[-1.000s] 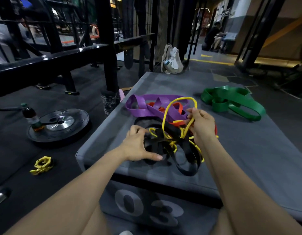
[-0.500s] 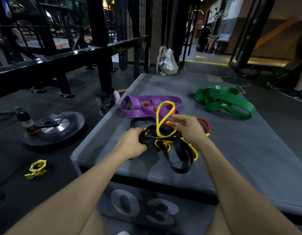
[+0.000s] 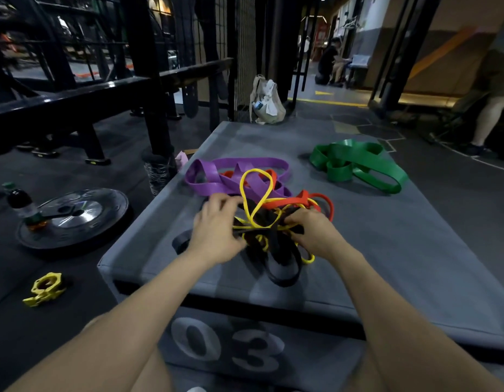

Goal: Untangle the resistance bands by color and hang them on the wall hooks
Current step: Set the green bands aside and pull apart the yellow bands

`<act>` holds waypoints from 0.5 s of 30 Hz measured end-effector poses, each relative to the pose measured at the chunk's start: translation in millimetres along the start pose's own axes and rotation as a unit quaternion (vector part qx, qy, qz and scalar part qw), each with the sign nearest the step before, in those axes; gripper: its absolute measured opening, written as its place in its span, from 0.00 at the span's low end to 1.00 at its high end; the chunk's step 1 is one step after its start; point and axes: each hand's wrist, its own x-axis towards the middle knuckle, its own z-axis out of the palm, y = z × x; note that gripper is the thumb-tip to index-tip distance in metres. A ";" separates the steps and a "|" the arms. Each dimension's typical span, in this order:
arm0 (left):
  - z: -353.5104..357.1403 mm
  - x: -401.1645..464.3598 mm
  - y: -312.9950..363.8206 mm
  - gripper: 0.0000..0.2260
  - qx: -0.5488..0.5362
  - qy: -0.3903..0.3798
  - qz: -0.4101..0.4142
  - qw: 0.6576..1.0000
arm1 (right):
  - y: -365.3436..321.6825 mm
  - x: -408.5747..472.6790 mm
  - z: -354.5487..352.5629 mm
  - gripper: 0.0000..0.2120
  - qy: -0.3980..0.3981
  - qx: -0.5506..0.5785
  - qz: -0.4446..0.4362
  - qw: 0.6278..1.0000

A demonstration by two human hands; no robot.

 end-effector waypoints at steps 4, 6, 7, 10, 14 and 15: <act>22.6 -3.0 29.3 0.31 0.028 -0.050 0.033 0.998 | -4.2 2.7 2.1 0.14 -0.003 -0.062 -0.026 0.998; 33.2 -3.6 37.3 0.37 0.047 -0.084 -0.011 0.995 | -5.2 3.5 1.5 0.12 0.010 -0.038 -0.031 0.999; 37.6 -4.1 39.6 0.39 0.065 -0.103 -0.027 0.992 | -6.3 3.8 0.8 0.10 0.024 -0.018 -0.034 0.999; 46.3 -0.3 42.3 0.37 0.085 -0.128 -0.061 0.986 | -6.6 6.4 0.2 0.12 0.044 0.027 -0.034 0.998; 40.2 10.0 33.8 0.23 0.000 -0.159 -0.085 0.984 | -3.8 8.3 5.4 0.22 -0.010 -0.034 -0.047 0.998; 37.5 10.4 30.3 0.24 -0.019 -0.173 -0.090 0.981 | -3.8 8.5 6.4 0.24 -0.017 -0.062 -0.049 0.997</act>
